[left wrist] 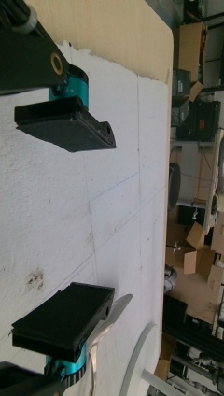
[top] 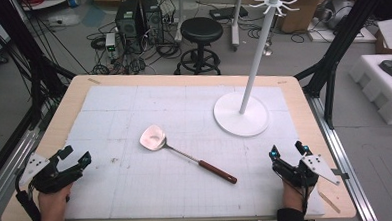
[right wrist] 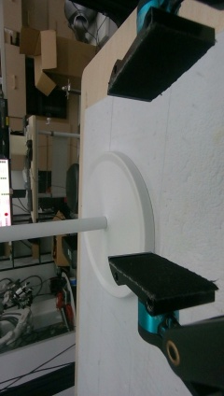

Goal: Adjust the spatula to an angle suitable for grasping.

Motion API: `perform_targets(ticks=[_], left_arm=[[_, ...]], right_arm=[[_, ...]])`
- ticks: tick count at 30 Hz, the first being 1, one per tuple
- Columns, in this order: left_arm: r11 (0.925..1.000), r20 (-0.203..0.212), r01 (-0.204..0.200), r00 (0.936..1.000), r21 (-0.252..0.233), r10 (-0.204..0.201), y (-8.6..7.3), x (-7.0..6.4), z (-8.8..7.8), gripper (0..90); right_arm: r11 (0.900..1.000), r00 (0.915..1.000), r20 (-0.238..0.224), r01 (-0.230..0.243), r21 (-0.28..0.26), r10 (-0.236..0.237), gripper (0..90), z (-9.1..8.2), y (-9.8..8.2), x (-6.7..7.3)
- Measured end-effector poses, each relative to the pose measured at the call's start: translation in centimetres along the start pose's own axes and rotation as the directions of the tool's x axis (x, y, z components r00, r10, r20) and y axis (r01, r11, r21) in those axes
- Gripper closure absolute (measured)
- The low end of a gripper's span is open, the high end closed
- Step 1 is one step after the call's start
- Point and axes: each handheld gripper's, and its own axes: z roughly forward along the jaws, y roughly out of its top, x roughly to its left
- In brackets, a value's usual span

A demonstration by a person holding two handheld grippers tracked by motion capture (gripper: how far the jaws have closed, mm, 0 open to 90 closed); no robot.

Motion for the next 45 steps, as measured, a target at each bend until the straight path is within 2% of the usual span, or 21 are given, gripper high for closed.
perform_targets(ticks=[12, 15, 18, 19, 21, 22, 25, 27, 28, 31, 33, 35, 38, 39, 41, 43, 44, 45], left_arm=[[1.0000, -0.001, 0.003, 1.0000, 0.009, -0.003, 0.0, 0.1, 0.1, 24.3], [1.0000, 0.002, 0.000, 1.0000, 0.008, 0.000, 0.0, 0.0, 0.1, 24.3], [0.9998, 0.013, -0.019, 0.9997, 0.001, 0.019, 0.0, -0.1, 0.0, 24.2], [0.9997, 0.015, -0.023, 0.9996, -0.001, 0.023, 0.0, -0.1, 0.0, 24.2], [0.9997, 0.018, -0.024, 0.9995, -0.002, 0.024, 0.0, -0.1, 0.0, 24.2], [0.9998, 0.017, -0.021, 0.9996, 0.000, 0.021, 0.0, -0.1, 0.0, 24.2], [0.9999, 0.013, -0.011, 0.9999, 0.007, 0.011, 0.0, 0.0, 0.1, 24.3], [0.9999, 0.015, -0.013, 0.9998, 0.005, 0.013, 0.0, -0.1, 0.1, 24.3], [0.9999, 0.015, -0.014, 0.9998, 0.006, 0.014, 0.0, -0.1, 0.1, 24.3], [0.9999, 0.016, -0.012, 0.9998, 0.007, 0.012, 0.0, 0.0, 0.1, 24.3], [0.9999, 0.015, -0.010, 0.9998, 0.011, 0.010, 0.0, 0.0, 0.1, 24.4], [0.9999, 0.016, -0.002, 0.9999, 0.011, 0.002, 0.0, 0.0, 0.1, 24.8], [0.9999, 0.016, -0.001, 0.9999, 0.014, 0.001, 0.1, 0.1, 0.1, 24.8], [0.9999, 0.017, 0.001, 0.9999, 0.015, -0.001, 0.1, 0.1, 0.1, 24.8], [0.9998, 0.015, 0.000, 0.9999, 0.020, 0.000, 0.1, 0.1, 0.2, 24.8], [0.9998, 0.015, -0.001, 0.9999, 0.021, 0.000, 0.1, 0.1, 0.2, 24.8], [0.9998, 0.015, -0.001, 0.9999, 0.020, 0.001, 0.1, 0.1, 0.2, 24.8], [0.9998, 0.015, -0.001, 0.9999, 0.021, 0.000, 0.1, 0.1, 0.2, 24.8]], right_arm=[[1.000, 0.9999, 0.010, -0.003, 0.012, 0.003, 14.6, 0.1, 0.0, 0.1], [1.000, 1.0000, -0.004, -0.006, 0.016, 0.006, 19.9, 0.1, 0.0, 0.0], [0.999, 0.9981, -0.047, -0.039, 0.030, 0.040, 38.4, -0.2, 0.1, 0.4], [0.998, 0.9959, -0.082, -0.035, 0.042, 0.038, 43.8, -0.3, 0.2, 0.6], [0.997, 0.9891, -0.147, 0.005, 0.083, 0.008, 54.1, -0.3, 0.6, 1.7], [0.994, 0.9823, -0.187, 0.037, 0.103, -0.017, 60.6, -0.2, 0.7, 2.4], [0.973, 0.9478, -0.315, 0.118, 0.198, -0.051, 78.3, 0.1, 1.1, 4.7], [0.963, 0.9244, -0.376, 0.154, 0.220, -0.062, 87.3, 0.2, 1.5, 6.2], [0.961, 0.9153, -0.399, 0.158, 0.225, -0.057, 89.1, 0.3, 1.7, 6.9], [0.954, 0.8742, -0.483, 0.184, 0.235, -0.050, 89.2, 0.6, 2.1, 9.0], [0.944, 0.8472, -0.528, 0.222, 0.244, -0.063, 89.1, 0.8, 2.1, 10.2], [0.934, 0.8196, -0.571, 0.242, 0.263, -0.052, 89.1, 1.1, 1.9, 11.2], [0.916, 0.7644, -0.643, 0.290, 0.277, -0.047, 89.1, 1.2, 1.6, 12.6], [0.907, 0.7478, -0.662, 0.309, 0.287, -0.046, 89.1, 1.2, 1.4, 13.1], [0.879, 0.7171, -0.695, 0.364, 0.307, -0.055, 89.2, 1.2, 1.1, 14.0], [0.850, 0.6960, -0.715, 0.417, 0.322, -0.071, 89.1, 1.3, 0.6, 14.7], [0.839, 0.6898, -0.719, 0.438, 0.322, -0.084, 89.2, 1.3, 0.4, 14.9], [0.832, 0.6886, -0.719, 0.449, 0.325, -0.091, 89.2, 1.3, 0.2, 15.0]])
